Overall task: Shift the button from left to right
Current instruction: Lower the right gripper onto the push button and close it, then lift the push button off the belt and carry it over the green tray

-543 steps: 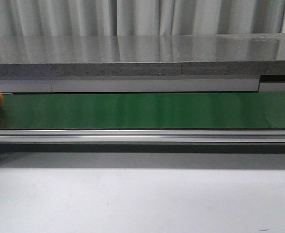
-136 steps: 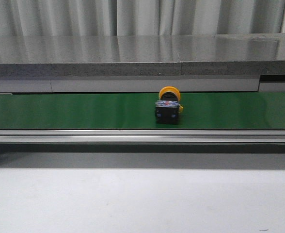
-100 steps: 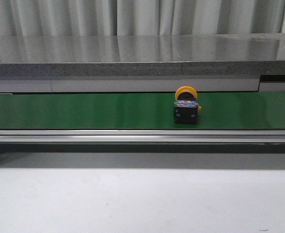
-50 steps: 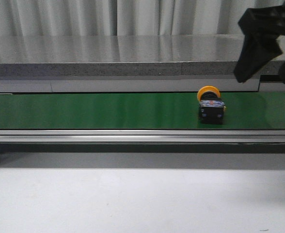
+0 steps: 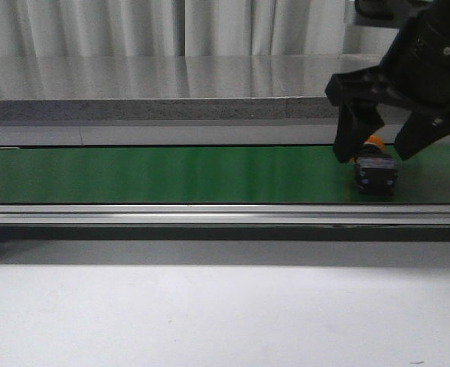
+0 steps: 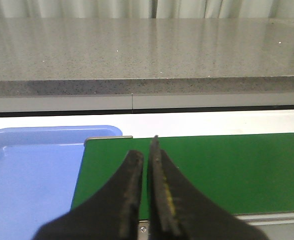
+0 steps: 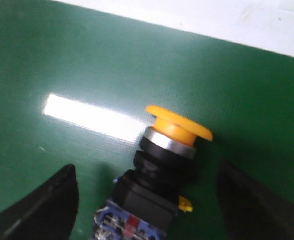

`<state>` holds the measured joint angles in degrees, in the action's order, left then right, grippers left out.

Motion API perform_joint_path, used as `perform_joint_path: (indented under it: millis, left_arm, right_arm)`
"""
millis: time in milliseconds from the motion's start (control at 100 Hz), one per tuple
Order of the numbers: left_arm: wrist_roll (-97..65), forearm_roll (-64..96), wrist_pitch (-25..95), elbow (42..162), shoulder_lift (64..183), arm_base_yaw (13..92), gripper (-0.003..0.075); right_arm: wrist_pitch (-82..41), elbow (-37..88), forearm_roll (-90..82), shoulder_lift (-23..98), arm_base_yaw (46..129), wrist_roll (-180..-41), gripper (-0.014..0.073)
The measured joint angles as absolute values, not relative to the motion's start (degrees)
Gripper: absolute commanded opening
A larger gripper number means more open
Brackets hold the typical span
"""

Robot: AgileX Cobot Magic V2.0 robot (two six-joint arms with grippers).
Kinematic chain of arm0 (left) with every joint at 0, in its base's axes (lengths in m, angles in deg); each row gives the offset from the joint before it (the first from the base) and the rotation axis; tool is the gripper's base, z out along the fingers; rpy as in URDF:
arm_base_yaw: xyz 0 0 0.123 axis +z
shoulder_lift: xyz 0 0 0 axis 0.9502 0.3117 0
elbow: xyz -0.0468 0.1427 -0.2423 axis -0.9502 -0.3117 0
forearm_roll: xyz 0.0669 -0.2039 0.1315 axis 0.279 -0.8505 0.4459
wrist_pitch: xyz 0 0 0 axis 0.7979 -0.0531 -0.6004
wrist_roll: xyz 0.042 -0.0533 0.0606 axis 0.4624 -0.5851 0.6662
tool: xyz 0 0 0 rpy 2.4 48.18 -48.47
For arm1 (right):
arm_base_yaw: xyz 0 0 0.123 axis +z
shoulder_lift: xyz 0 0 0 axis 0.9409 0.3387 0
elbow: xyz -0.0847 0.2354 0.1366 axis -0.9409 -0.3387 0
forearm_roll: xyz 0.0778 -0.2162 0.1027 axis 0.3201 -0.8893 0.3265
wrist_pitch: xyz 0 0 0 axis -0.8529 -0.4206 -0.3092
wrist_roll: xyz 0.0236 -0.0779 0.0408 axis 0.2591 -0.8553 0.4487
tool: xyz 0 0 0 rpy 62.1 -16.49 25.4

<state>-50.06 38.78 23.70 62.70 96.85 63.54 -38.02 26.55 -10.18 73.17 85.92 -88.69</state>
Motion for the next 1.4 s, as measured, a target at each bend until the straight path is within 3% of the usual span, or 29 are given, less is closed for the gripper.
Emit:
perform_joint_path:
  millis: [110,280,370,790,1400]
  left_arm:
    - [-50.06,38.78,23.7,62.7,96.85,63.54,0.0005]
    - [-50.06,38.78,23.7,62.7,96.85,63.54,0.0005]
    - [-50.06,38.78,23.7,62.7,96.85,63.54,0.0005]
    - [-50.06,38.78,23.7,62.7,96.85,63.54,0.0005]
    - [-50.06,38.78,23.7,62.7,96.85,63.54,0.0005]
  right_arm:
    - [-38.27,26.63,-10.84,75.42,85.92,-88.69,0.048]
    - [-39.07,27.0,-12.02,75.75,85.92,-88.82,0.0247]
    - [-40.83,27.76,-12.02,75.75,85.92,-88.82,0.0191]
    - [-50.78,38.64,-15.13,69.97,82.49,-88.82,0.019]
    - [-48.37,39.83,-26.57,69.29,51.29,-88.82,0.019]
